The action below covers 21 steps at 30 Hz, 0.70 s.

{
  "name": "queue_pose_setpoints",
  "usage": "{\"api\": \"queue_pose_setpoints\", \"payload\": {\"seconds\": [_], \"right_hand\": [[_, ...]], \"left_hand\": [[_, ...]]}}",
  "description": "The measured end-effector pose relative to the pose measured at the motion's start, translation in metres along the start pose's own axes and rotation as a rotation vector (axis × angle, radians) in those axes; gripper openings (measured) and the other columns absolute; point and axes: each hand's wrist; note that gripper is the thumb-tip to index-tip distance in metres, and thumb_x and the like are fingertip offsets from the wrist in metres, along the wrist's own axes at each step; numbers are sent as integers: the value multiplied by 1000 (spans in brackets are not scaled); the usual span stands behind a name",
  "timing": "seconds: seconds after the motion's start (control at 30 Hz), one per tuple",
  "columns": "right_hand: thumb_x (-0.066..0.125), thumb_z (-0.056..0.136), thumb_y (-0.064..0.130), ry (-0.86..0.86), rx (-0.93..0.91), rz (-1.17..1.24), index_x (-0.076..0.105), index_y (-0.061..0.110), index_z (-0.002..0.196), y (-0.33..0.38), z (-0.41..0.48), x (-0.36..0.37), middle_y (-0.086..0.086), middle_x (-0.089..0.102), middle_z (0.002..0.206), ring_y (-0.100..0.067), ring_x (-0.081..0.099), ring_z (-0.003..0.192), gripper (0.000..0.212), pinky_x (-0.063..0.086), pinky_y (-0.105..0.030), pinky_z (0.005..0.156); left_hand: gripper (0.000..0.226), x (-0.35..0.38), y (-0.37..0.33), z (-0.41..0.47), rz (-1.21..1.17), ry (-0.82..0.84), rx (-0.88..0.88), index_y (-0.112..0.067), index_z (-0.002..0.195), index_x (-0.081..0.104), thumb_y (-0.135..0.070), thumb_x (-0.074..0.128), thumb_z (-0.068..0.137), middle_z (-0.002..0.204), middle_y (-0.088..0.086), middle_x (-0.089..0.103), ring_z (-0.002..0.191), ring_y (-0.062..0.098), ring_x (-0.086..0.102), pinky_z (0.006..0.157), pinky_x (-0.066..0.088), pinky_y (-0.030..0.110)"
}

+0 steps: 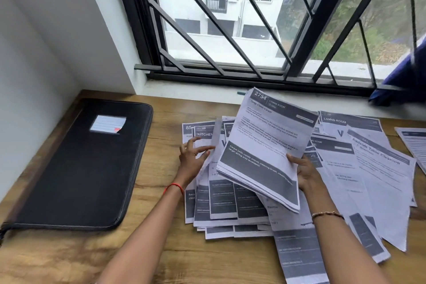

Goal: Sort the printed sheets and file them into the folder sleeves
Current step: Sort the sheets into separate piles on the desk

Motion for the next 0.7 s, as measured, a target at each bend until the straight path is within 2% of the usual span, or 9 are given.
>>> {"api": "queue_pose_setpoints", "payload": {"seconds": [0.07, 0.1, 0.17, 0.23, 0.33, 0.47, 0.53, 0.6, 0.7], "right_hand": [[49, 84, -8, 4, 8, 1, 58, 12, 116, -1, 3, 2, -5, 74, 87, -25, 71, 75, 39, 57, -48, 69], [48, 84, -8, 6, 10, 6, 58, 12, 114, -1, 4, 3, -5, 74, 85, -25, 71, 73, 38, 58, -47, 66], [47, 85, -9, 6, 16, 17, 59, 13, 110, -1, 4, 6, -3, 74, 82, -24, 71, 71, 35, 59, -43, 58], [45, 86, -8, 15, 18, 21, 59, 15, 108, 0, 5, 7, -2, 74, 82, -23, 71, 70, 36, 58, -40, 56], [43, 88, -9, 26, 12, 34, 61, 17, 102, 2, 4, 7, 0, 74, 79, -20, 71, 68, 35, 58, -38, 54], [43, 87, -9, 34, 12, 41, 60, 18, 105, 1, 5, 5, 0, 74, 81, -20, 71, 69, 37, 58, -39, 55], [44, 87, -9, 27, 16, 34, 61, 19, 103, -1, 7, 4, 0, 74, 82, -21, 71, 71, 36, 58, -39, 56], [45, 86, -8, 22, 20, 31, 64, 20, 100, -3, 8, 4, -1, 74, 84, -23, 71, 74, 36, 58, -40, 58], [45, 86, -9, 33, 28, 45, 74, 19, 85, -4, 10, 3, -3, 74, 85, -23, 71, 73, 40, 58, -43, 57]], "left_hand": [[24, 3, 0, 0, -6, 100, 7, -31, 108, 65, -16, 54, 94, 144, 0, 38, 133, 18, 26, 107, 22, 30], [24, 6, 1, 0, 1, 94, 3, -27, 110, 66, -13, 55, 93, 147, 4, 34, 137, 20, 23, 109, 20, 31], [26, 15, 4, -2, 50, 1, -23, -23, 111, 66, -12, 62, 88, 151, 9, 26, 140, 23, 17, 112, 16, 32], [37, 21, 5, -4, 62, -71, -66, -18, 120, 62, -12, 68, 84, 152, 14, 21, 141, 25, 14, 112, 15, 29], [57, 27, 9, -3, 101, -85, -88, -9, 132, 50, -13, 72, 79, 152, 16, 24, 140, 26, 16, 113, 17, 30], [58, 29, 14, -3, 129, -162, -2, -4, 127, 50, -11, 74, 74, 138, 14, 46, 130, 31, 34, 108, 26, 35], [53, 30, 13, -5, 80, -169, 24, -5, 122, 51, -11, 74, 75, 127, 12, 52, 123, 27, 41, 105, 32, 35], [50, 30, 12, -5, 49, -156, 55, -7, 120, 49, -7, 72, 76, 123, 8, 50, 119, 22, 44, 104, 36, 36], [57, 32, 10, -3, 10, -196, 71, -7, 121, 45, 0, 72, 71, 121, 2, 36, 119, 22, 43, 106, 36, 35]]}}
Point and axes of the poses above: each hand's wrist, its own z-axis towards the middle knuckle, its own x-axis out of the palm, y = z × x
